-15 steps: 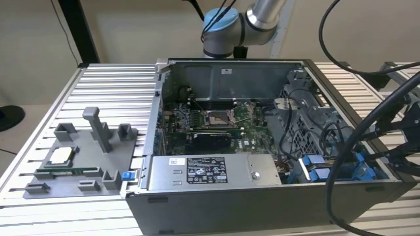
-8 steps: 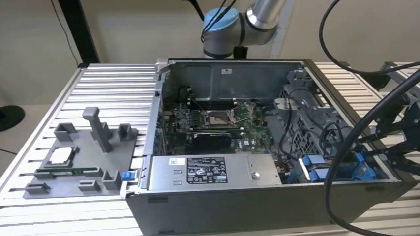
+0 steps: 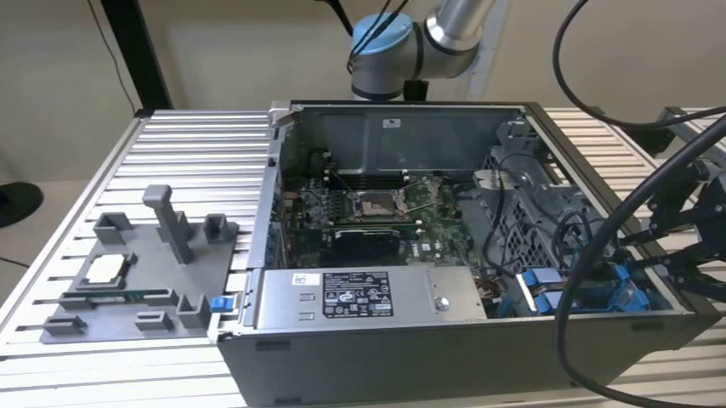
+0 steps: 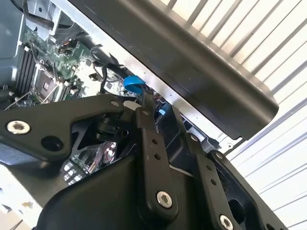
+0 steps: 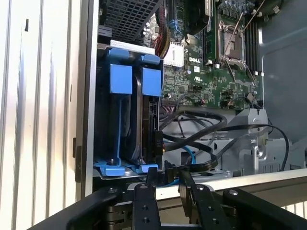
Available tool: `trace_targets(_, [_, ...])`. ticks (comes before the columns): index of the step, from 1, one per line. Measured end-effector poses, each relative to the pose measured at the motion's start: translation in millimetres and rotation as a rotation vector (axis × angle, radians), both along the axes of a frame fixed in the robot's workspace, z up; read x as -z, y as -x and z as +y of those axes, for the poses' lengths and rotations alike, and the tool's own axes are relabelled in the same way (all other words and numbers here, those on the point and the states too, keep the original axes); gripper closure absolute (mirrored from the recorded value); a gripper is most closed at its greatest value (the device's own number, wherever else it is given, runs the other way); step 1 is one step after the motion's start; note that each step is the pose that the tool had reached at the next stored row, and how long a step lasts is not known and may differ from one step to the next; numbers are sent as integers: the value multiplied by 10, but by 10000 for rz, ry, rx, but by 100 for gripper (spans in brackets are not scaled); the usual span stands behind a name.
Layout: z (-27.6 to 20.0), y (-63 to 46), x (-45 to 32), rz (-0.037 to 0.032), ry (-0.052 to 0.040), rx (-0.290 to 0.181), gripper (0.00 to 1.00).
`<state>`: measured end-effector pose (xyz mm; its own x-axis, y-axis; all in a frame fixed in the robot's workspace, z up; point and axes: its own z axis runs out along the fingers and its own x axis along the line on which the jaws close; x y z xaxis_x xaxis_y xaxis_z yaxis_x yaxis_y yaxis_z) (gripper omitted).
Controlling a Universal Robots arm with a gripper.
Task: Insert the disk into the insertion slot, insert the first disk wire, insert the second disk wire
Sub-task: 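Insert the second disk wire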
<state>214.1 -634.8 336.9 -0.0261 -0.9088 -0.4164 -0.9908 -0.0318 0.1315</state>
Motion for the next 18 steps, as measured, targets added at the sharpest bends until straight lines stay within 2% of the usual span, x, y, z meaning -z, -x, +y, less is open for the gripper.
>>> trace_targets(7, [0, 28, 4, 0, -7, 455, 0])
trace_targets(18, [0, 41, 4, -5, -10, 486, 0])
